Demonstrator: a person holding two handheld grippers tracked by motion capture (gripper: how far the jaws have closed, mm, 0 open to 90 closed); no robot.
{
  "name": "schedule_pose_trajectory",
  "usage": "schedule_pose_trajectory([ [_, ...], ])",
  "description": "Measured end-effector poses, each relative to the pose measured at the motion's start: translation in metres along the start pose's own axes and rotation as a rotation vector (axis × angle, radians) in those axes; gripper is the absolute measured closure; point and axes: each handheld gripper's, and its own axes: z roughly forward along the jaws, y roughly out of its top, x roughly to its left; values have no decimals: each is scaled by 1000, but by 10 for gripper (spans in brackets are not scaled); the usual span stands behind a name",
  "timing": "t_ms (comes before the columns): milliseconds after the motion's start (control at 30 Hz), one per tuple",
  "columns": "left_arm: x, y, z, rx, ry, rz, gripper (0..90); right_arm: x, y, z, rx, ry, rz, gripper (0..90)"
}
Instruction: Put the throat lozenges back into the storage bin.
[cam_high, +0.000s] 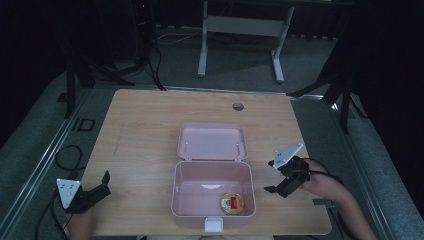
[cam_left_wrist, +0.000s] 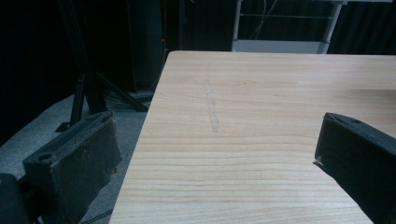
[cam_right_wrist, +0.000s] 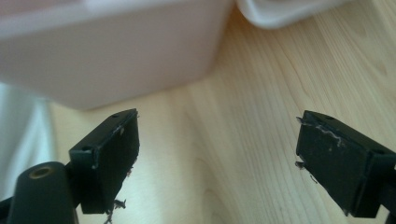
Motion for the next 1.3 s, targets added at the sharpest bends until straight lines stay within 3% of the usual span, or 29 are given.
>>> schedule_pose_trajectory([
  [33,0,0,0,0,0,0,4,0,0,0,0,0,0,129],
  [67,0,0,0,0,-1,0,4,-2,-7,6,-22,-19,26,129],
  [100,0,0,0,0,-1,0,4,-8,-23,22,-71,-72,85,127],
  [133,0,0,0,0,-1,1,4,-8,-23,22,-71,-72,85,127],
  [167,0,0,0,-1,-1,1,3,-10,-30,27,-96,-94,116,125],
  [333,0,0,0,-2,0,0,4,-19,-59,45,-228,-244,245,123],
  [367,0,0,0,-1,0,0,3,-23,-69,49,-255,-283,298,117],
  [433,0,0,0,0,0,1,3,-24,-74,50,-267,-309,310,117],
  [500,0,0,0,1,0,2,3,-27,-83,52,-280,-343,356,117],
  [633,0,0,0,1,1,2,4,-31,-98,51,-308,-454,407,117],
  [700,0,0,0,1,1,3,4,-34,-105,49,-315,-512,456,117],
  [733,0,0,0,1,1,3,4,-38,-112,46,-323,-564,524,117],
  [767,0,0,0,2,1,3,4,-38,-112,46,-323,-564,524,117],
  [900,0,0,0,3,1,3,4,-42,-121,42,-348,-664,617,117],
  [967,0,0,0,3,1,3,4,-44,-126,41,-363,-679,657,117],
  [1100,0,0,0,3,1,2,3,-43,-126,42,-369,-702,648,117],
  [1200,0,0,0,2,1,2,3,-43,-128,42,-387,-746,679,118],
  [1233,0,0,0,1,0,2,3,-43,-130,41,-400,-780,715,117],
  [1300,0,0,0,0,0,1,4,-43,-131,41,-403,-793,728,118],
])
